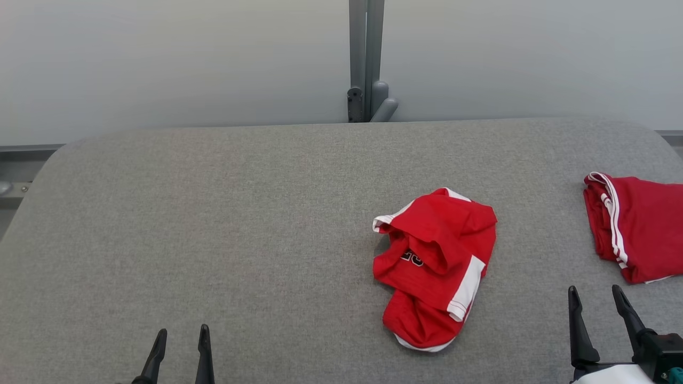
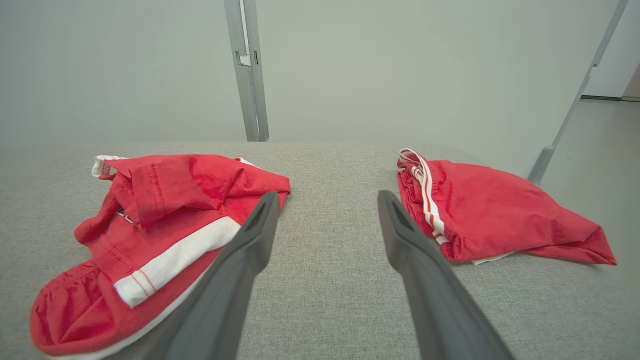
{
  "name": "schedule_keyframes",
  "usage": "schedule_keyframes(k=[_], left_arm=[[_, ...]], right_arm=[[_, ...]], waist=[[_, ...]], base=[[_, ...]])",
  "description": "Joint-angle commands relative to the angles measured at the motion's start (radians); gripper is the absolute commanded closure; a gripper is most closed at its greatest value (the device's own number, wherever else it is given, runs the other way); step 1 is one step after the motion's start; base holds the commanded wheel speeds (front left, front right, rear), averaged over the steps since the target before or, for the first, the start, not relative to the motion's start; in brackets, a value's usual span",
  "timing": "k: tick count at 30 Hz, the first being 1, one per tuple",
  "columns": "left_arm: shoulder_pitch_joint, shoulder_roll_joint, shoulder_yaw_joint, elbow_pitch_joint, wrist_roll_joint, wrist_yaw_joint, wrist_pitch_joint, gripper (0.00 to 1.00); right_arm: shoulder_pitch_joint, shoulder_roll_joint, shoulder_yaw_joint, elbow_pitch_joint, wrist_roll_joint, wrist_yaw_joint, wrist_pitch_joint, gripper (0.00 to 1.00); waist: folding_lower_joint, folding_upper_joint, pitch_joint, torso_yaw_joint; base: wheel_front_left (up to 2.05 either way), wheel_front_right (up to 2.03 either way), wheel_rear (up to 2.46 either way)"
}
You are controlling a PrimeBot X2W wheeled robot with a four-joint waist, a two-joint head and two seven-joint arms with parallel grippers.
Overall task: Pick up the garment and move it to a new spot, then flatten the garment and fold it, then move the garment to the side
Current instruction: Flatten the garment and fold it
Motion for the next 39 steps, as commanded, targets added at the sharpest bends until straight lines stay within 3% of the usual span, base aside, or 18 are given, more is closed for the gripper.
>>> schedule_keyframes(k=[1, 10, 18, 22, 28, 39], left_arm=[[-0.003, 0.0, -0.004, 0.002, 0.002, -0.004, -0.002, 0.0], [-0.016, 0.0, -0.023, 0.008, -0.019, -0.004, -0.002, 0.0], [-0.097, 0.0, -0.173, 0.082, -0.008, -0.047, -0.002, 0.0], [-0.186, 0.009, -0.318, 0.162, -0.019, -0.056, -0.001, 0.0], [-0.363, 0.052, -0.59, 0.295, -0.119, -0.055, -0.001, 0.0], [-0.58, 0.118, -0.838, 0.495, -0.361, -0.055, 0.058, 0.0]], right_arm=[[0.0, -0.003, 0.002, 0.001, -0.003, 0.0, 0.0, 0.0], [-0.013, -0.003, 0.003, 0.002, -0.007, 0.0, 0.0, 0.0], [-0.03, -0.004, 0.018, -0.003, -0.011, 0.0, 0.0, 0.0], [-0.045, -0.009, 0.032, -0.008, -0.009, 0.0, 0.0, 0.0], [-0.075, -0.009, 0.047, -0.015, -0.008, 0.0, 0.0, 0.0], [-0.11, -0.005, 0.034, -0.02, 0.003, 0.0, 0.0, 0.0]], waist=[[0.0, 0.0, 0.001, 0.0], [0.0, 0.0, 0.006, -0.011], [0.0, 0.0, 0.027, -0.04], [0.0, 0.0, 0.048, -0.067], [0.0, 0.0, 0.105, -0.122], [0.0, 0.0, 0.176, -0.222]], base=[[0.0, 0.0, 0.0], [0.0, 0.0, 0.0], [0.0, 0.0, 0.0], [0.0, 0.0, 0.0], [0.0, 0.0, 0.0], [0.0, 0.0, 0.0]])
